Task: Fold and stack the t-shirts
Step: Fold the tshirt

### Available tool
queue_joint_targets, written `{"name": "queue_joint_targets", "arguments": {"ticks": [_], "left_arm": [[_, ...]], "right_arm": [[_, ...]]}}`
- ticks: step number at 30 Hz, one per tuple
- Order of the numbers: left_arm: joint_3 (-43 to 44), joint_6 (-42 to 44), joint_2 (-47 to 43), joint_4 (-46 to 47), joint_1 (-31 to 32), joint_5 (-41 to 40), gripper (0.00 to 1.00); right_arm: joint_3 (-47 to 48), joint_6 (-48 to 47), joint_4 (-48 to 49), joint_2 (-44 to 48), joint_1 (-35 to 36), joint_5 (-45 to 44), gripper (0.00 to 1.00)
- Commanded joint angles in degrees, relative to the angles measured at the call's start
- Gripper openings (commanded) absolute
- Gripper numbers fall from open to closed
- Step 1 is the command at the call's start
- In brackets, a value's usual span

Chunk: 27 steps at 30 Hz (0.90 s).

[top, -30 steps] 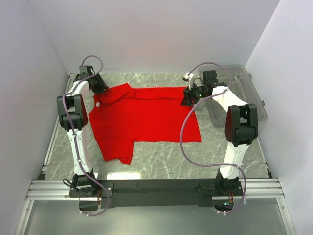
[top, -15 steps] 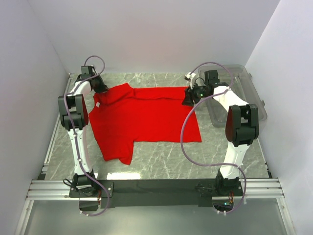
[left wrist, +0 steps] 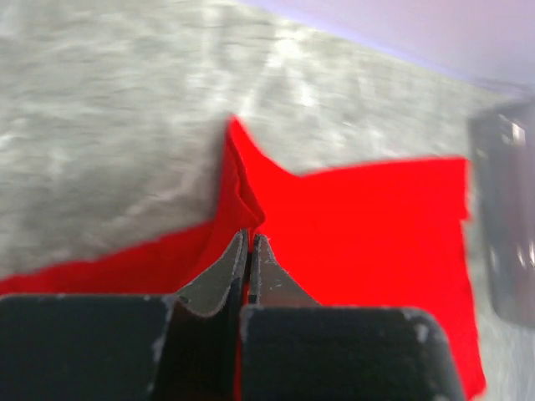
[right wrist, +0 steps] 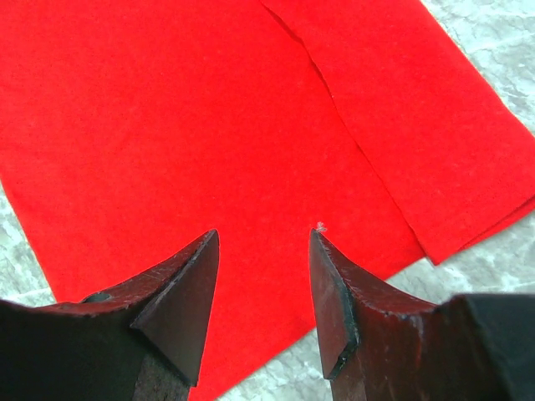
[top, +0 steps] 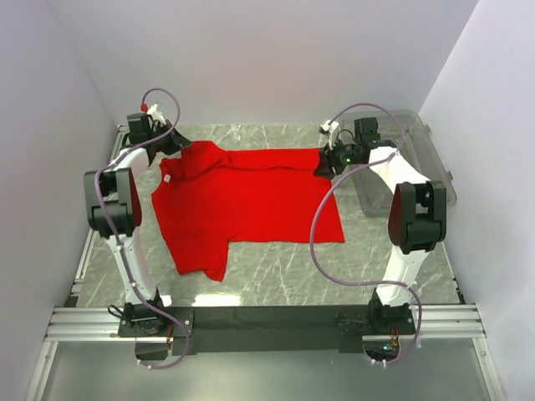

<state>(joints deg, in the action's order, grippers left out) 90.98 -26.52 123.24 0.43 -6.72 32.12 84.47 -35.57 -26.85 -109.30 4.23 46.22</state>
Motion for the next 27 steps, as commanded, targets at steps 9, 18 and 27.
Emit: {"name": "queue_joint_targets", "arguments": {"ticks": [9,18,27], "left_arm": [[-11.97,15.43,-9.17,-4.43,-1.80,28.76,0.01],[-9.06,37.87,-7.48,-30.23,-1.01,32.66,0.01],[-10.03,38.04,-8.45,-30.74,1.97,33.01,0.01]], "right_arm": [[-1.67,0.59,1.98,4.27,-1.24,1.95,0.54],[-2.29,1.21,2.68,4.79,-1.42,2.21,0.54],[-2.90,1.38,2.94,5.23,-1.42,2.04,0.54]]}}
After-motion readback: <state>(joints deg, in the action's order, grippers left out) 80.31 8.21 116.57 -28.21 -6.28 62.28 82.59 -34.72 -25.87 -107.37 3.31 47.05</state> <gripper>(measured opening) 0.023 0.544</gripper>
